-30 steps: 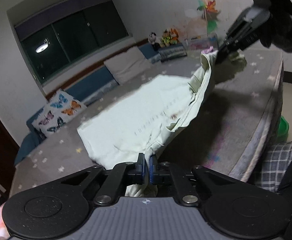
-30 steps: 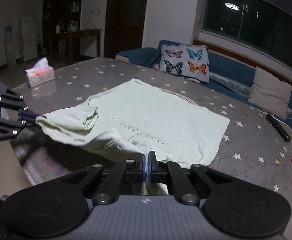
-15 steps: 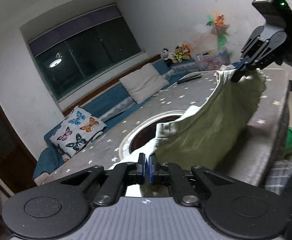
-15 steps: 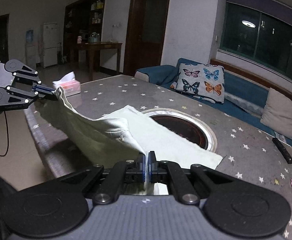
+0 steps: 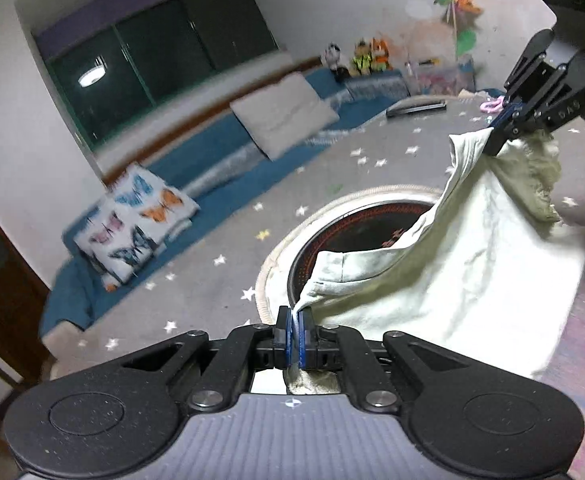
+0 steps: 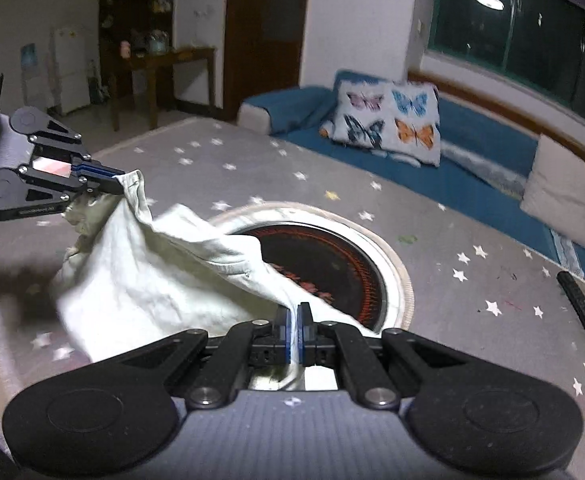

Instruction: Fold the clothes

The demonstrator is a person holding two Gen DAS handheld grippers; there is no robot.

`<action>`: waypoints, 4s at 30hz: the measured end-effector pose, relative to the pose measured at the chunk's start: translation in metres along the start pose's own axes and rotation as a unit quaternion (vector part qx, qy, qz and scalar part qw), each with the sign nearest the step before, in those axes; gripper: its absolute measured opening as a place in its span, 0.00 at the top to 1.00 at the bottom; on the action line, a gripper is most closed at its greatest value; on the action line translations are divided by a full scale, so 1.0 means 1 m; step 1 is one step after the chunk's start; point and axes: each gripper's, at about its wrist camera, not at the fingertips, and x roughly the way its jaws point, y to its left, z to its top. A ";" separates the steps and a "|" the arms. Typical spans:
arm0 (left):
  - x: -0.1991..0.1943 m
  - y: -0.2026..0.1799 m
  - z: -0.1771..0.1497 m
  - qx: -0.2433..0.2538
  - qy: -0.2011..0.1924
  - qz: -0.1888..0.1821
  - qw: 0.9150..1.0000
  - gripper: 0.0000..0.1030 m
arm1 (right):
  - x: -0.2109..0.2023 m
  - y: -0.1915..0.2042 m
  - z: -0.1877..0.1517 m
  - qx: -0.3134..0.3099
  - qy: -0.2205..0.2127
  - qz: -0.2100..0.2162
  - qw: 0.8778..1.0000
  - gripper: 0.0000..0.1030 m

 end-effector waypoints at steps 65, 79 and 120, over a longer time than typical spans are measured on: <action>0.085 0.067 -0.056 -0.177 0.085 0.104 0.975 0.01 | 0.113 -0.054 -0.039 0.171 0.029 -0.035 0.984 0.59; 0.080 0.060 -0.047 -0.156 0.074 0.118 0.978 0.02 | 0.114 -0.058 -0.037 0.185 0.036 -0.051 0.981 0.61; 0.007 -0.050 -0.052 -0.103 0.056 0.115 0.986 0.01 | 0.103 0.070 -0.044 0.025 0.066 0.059 0.996 0.49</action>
